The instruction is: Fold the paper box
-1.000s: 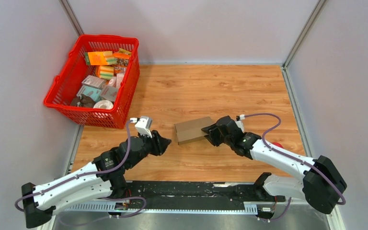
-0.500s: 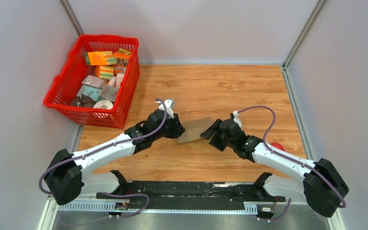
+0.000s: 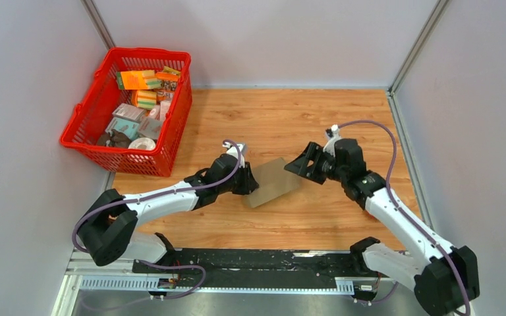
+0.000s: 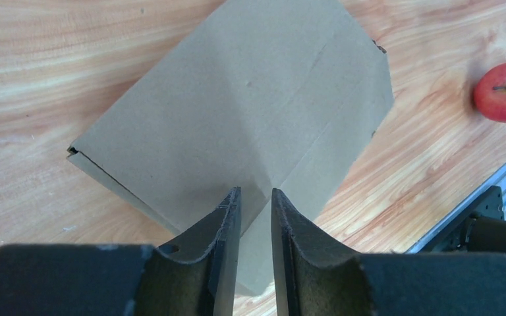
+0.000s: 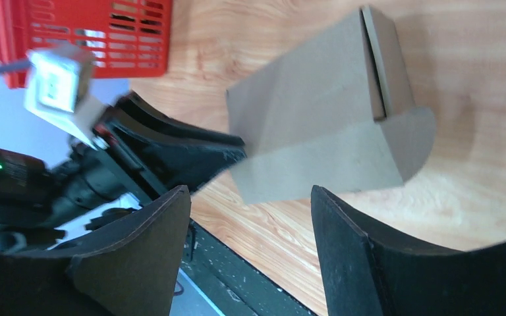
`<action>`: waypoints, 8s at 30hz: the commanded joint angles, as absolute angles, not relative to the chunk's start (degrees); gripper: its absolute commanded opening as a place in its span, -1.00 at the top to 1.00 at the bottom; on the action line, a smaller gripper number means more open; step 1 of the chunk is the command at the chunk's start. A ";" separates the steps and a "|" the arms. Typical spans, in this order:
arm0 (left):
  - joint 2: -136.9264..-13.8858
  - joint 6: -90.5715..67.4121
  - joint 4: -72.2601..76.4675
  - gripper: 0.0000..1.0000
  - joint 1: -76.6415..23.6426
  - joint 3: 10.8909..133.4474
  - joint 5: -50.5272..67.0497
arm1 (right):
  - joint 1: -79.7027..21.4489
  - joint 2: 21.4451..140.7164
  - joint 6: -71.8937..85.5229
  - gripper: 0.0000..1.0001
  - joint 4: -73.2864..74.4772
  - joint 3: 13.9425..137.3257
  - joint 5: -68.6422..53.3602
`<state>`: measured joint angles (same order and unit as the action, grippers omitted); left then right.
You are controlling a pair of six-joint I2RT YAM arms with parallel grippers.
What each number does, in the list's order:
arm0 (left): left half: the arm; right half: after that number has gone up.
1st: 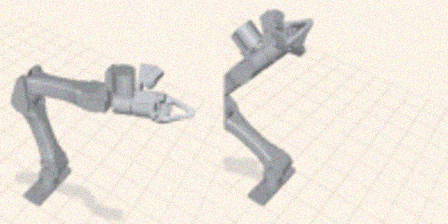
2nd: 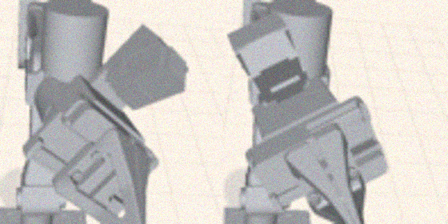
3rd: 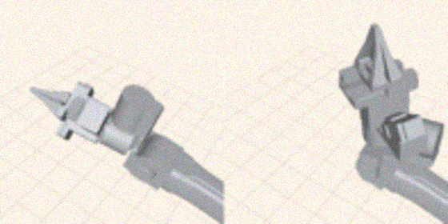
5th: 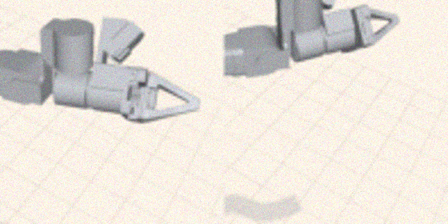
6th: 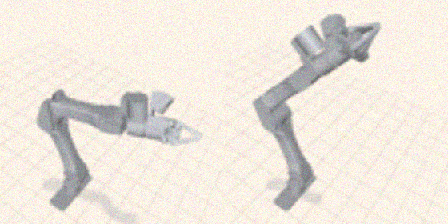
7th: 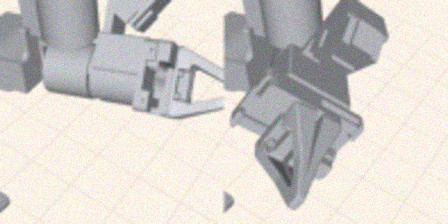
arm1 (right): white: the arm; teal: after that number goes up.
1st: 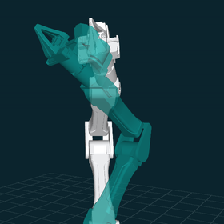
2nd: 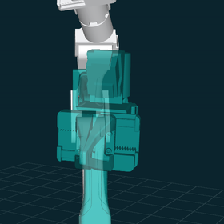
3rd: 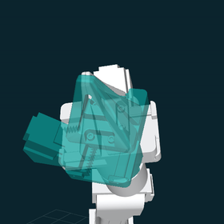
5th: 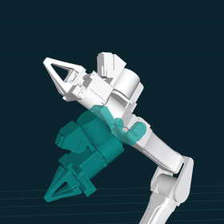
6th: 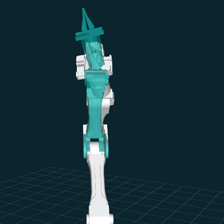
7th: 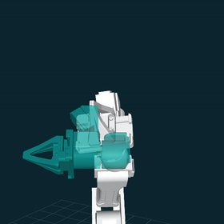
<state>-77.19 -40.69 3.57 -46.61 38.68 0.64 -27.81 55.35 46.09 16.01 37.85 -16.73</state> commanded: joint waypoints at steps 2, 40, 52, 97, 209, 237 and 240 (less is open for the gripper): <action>-77.87 -41.92 7.03 0.38 -46.41 37.71 2.11 | -20.40 64.41 38.50 -0.37 13.81 47.01 -35.58; -58.37 -37.88 -5.53 -0.03 -45.09 32.26 -5.01 | -16.35 85.69 23.05 -0.01 -0.18 45.17 -34.46; -52.21 -47.18 -3.79 -0.36 -40.96 25.14 3.16 | -15.82 91.49 24.60 -0.04 -4.74 44.13 -37.18; -72.85 -73.04 31.63 -0.51 -38.67 20.65 -1.59 | -8.79 107.75 47.02 0.59 -38.58 30.32 -47.11; -35.14 -25.15 -22.86 -0.01 -40.07 32.60 11.89 | -63.55 79.71 4.66 0.22 32.34 54.23 -1.67; -58.00 -9.58 -16.70 0.20 -47.28 41.66 4.92 | -58.62 80.33 2.81 0.22 29.62 53.88 -7.65; -59.67 -8.79 -17.23 0.23 -47.29 42.62 4.92 | -58.54 80.07 2.64 0.22 29.53 53.79 -7.47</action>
